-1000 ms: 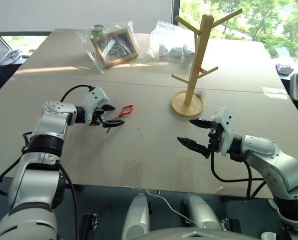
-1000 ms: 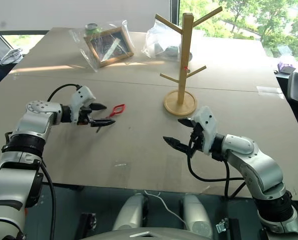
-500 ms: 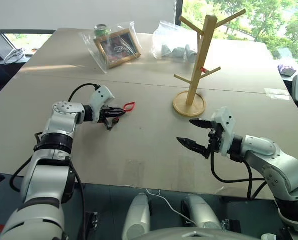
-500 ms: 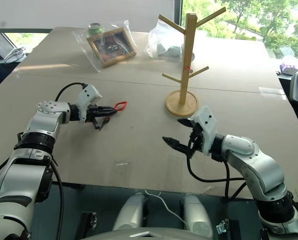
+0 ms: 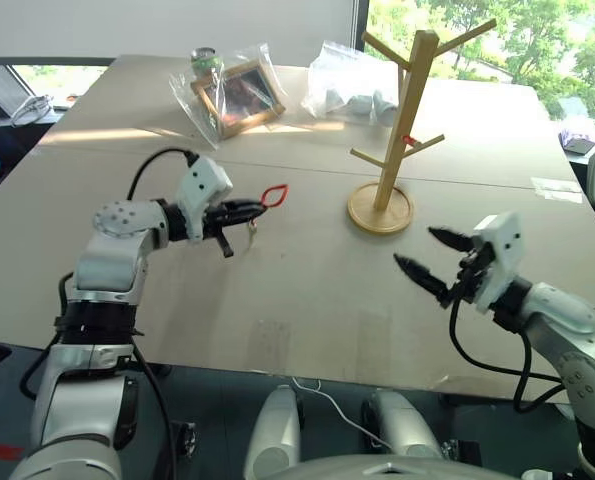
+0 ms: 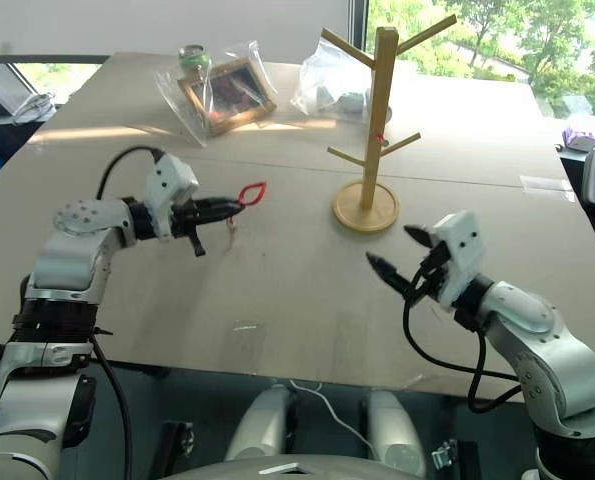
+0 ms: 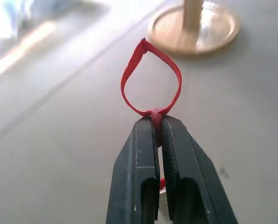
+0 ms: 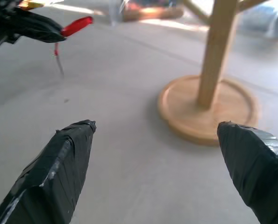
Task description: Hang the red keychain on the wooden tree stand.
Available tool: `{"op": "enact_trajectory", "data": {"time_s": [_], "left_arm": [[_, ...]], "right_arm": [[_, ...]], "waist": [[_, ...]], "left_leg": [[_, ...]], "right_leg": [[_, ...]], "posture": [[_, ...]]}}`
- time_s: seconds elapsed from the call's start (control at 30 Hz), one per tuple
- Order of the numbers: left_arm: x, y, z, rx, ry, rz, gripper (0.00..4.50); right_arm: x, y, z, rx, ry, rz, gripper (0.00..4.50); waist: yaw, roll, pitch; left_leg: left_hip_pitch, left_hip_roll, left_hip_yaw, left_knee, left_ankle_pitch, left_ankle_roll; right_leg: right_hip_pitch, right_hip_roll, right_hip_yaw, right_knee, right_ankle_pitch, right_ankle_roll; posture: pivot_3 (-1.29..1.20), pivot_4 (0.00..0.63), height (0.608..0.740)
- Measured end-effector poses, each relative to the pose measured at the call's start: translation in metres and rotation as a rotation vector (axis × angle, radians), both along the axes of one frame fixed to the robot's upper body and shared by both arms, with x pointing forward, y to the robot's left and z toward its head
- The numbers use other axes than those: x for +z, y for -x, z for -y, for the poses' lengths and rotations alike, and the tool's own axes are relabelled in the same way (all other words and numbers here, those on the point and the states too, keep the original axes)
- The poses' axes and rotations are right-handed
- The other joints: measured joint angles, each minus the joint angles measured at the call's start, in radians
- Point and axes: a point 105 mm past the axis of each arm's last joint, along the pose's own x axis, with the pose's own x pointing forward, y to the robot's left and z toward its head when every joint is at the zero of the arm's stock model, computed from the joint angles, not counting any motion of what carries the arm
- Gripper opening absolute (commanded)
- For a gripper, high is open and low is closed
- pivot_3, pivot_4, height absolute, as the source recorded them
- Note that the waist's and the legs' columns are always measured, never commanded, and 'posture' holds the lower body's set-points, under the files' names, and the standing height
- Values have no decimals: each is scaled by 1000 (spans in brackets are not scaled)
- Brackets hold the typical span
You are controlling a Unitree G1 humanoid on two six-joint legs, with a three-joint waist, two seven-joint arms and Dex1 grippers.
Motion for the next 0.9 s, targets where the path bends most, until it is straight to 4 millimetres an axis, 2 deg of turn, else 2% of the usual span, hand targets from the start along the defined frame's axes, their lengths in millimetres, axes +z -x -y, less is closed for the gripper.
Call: {"op": "enact_trajectory", "data": {"time_s": [0.03, 0.13, 0.2, 0.3, 0.37, 0.43, 0.63, 0.9], "left_arm": [[4, 3, 6, -17, 1, 25, 60], [20, 12, 48, -130, 15, 188, 60], [30, 14, 65, -174, 2, 279, 60], [56, 17, 102, -256, -3, 496, 60], [59, 17, 109, -275, -10, 544, 60], [51, 3, 121, -283, -51, 589, 60], [43, -14, 126, -263, -93, 636, 60], [43, -21, 134, -255, -106, 681, 60]], "right_arm": [[3, 1, 1, -9, 1, 14, 4500], [16, 9, 3, -38, -14, 54, 4500], [22, 11, 1, -37, -21, 72, 4500], [37, 11, -3, -36, -35, 112, 4500], [40, 12, -5, -34, -39, 120, 4500], [41, 16, -9, -39, -45, 115, 4500], [39, 21, -9, -66, -54, 100, 4500], [40, 23, -8, -92, -55, 94, 4500]], "waist": [[0, 0, 0], [1, 0, 0], [-3, 0, 0], [-2, 0, 0], [-4, 0, 0], [-3, 0, 0], [-3, 0, 0], [-3, 0, 0]], "left_leg": [[0, 0, 0, 0, 0, 0], [0, 0, 0, 1, 0, 0], [0, 0, 0, 1, 0, 0], [0, -1, 0, 1, 0, 0], [0, -1, 0, 1, 0, 0], [0, -1, 0, 1, 0, 0], [0, -1, 0, 1, 0, 0], [0, -1, 0, 1, 0, 0]], "right_leg": [[0, 0, 0, 0, 0, 0], [1, 1, 0, 0, 0, 0], [1, 1, 1, 0, 0, 0], [1, 1, 1, 0, 0, 0], [1, 1, 1, -1, 0, 0], [1, 1, 1, -1, 0, 0], [1, 1, 1, -1, 0, 0], [1, 1, 1, -1, 0, 0]], "posture": [[0, 150, 740], [0, 150, 740], [0, 150, 740], [0, 150, 740], [0, 150, 740], [0, 150, 740], [0, 150, 740], [0, 150, 740]]}}
